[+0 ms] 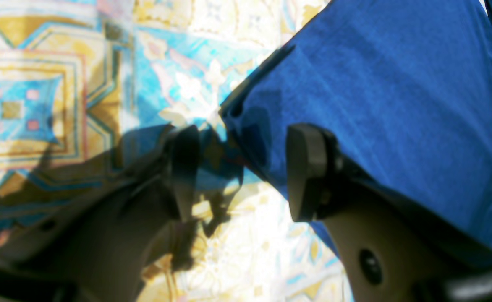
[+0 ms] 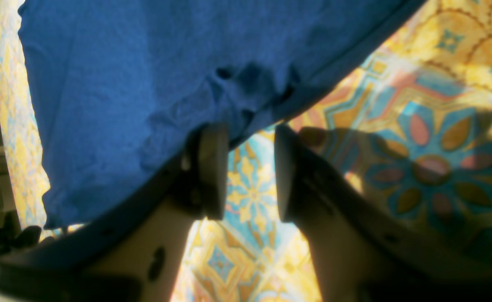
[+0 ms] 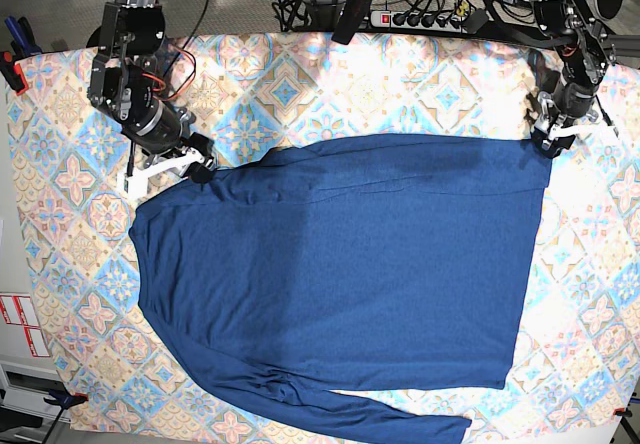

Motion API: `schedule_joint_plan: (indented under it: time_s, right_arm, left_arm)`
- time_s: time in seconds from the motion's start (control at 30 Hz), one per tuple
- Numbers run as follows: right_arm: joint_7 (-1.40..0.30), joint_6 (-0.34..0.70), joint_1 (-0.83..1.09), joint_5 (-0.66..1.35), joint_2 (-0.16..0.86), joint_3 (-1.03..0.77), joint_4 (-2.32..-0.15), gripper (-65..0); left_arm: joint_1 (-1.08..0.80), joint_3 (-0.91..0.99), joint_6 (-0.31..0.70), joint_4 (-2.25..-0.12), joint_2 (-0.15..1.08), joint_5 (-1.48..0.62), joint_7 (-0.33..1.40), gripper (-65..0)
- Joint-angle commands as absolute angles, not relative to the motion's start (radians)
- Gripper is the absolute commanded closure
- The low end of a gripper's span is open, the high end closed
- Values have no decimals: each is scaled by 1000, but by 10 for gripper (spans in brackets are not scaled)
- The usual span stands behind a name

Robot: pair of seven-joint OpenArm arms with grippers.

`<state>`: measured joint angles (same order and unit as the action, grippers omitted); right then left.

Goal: Fold the T-shirt properly
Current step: 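Adjust grips on the hem corners with both grippers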

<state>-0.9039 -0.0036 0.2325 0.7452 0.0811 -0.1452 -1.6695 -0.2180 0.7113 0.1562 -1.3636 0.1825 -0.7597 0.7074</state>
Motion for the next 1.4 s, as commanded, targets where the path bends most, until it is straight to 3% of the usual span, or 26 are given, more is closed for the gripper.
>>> schedule_joint_plan:
  time_s: [0.0, 1.2, 1.27, 1.37]
  right_arm:
    - [-891, 5, 223, 760, 87, -156, -1692, -188]
    - [-889, 5, 228, 760, 87, -159, -1693, -186]
    - [-889, 5, 226, 760, 87, -159, -1693, -186]
    - [-889, 5, 223, 760, 87, -159, -1693, -186]
  left_arm:
    - [-197, 716, 165, -1379, 200, -771, 694, -326]
    - [-50, 710, 171, -1155, 163, -716, 694, -321]
    - [-53, 710, 173, -1156, 163, -719, 694, -299]
    - [-54, 710, 173, -1156, 163, -720, 694, -143]
